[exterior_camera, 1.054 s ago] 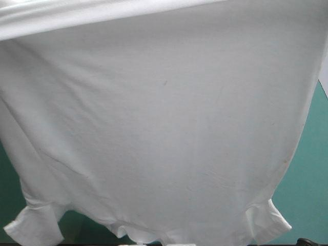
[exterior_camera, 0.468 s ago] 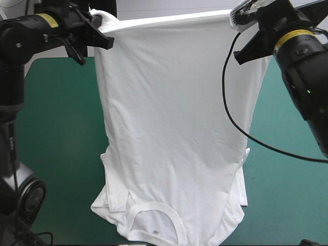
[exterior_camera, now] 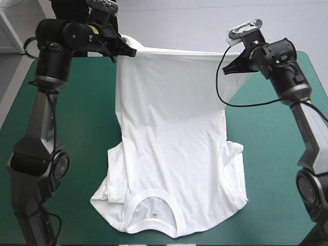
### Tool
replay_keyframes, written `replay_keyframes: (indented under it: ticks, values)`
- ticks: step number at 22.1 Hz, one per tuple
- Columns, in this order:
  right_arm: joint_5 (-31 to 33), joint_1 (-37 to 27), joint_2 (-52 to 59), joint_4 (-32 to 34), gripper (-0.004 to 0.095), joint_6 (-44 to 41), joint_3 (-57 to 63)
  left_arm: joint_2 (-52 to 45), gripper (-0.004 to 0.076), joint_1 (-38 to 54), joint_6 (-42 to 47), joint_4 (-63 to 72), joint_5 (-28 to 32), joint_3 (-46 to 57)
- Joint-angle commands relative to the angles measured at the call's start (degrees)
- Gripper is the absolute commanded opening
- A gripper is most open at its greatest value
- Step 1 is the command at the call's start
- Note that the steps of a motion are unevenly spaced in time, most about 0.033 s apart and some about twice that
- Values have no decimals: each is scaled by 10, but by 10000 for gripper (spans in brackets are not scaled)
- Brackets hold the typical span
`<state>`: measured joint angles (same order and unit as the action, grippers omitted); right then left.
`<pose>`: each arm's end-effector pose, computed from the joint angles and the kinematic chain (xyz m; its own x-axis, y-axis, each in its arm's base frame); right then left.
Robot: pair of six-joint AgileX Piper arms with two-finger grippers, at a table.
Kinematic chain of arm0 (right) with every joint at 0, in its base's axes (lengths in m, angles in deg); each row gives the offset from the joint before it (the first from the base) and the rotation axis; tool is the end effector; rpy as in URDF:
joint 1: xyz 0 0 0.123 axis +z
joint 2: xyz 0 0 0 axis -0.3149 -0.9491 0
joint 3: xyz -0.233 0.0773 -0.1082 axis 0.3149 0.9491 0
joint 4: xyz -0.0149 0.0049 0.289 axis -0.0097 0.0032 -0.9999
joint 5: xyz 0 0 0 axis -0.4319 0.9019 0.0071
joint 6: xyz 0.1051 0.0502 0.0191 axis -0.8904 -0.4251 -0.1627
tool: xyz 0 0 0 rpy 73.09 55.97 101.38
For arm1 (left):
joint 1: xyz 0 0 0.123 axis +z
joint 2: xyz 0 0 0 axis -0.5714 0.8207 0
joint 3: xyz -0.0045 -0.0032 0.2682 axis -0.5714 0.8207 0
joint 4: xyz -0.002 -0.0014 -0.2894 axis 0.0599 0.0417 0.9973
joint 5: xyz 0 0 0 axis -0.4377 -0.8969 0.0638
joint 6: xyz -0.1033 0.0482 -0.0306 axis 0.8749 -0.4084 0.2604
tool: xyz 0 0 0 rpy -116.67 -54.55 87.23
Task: Fold the cloth
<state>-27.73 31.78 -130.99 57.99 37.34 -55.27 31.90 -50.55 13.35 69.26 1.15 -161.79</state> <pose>0.4399 0.0816 0.3945 -0.5626 -0.3707 -0.7390 -0.2181 0.9287 -0.2998 0.4340 -0.1390 0.4688 -0.4669 0.3573 -0.8089 0.4901 0.8659 0.0996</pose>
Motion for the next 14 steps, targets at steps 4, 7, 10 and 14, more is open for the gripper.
replay_keyframes:
  ticks: [4, 7, 10, 14]
  values:
    - [-50, -55, -64, -42, -17, 38, -12, 59, -22, 40, -4, 39, 35, -13]
    - [-61, -62, -106, -78, -17, 68, -12, 110, -22, 50, -14, 64, 40, -13]
    - [-72, -66, -147, -118, -16, 88, -12, 160, -22, 62, -19, 95, 37, -13]
    - [-67, -81, -169, -220, 19, 160, -12, 189, 1, 90, -40, 174, -1, -13]
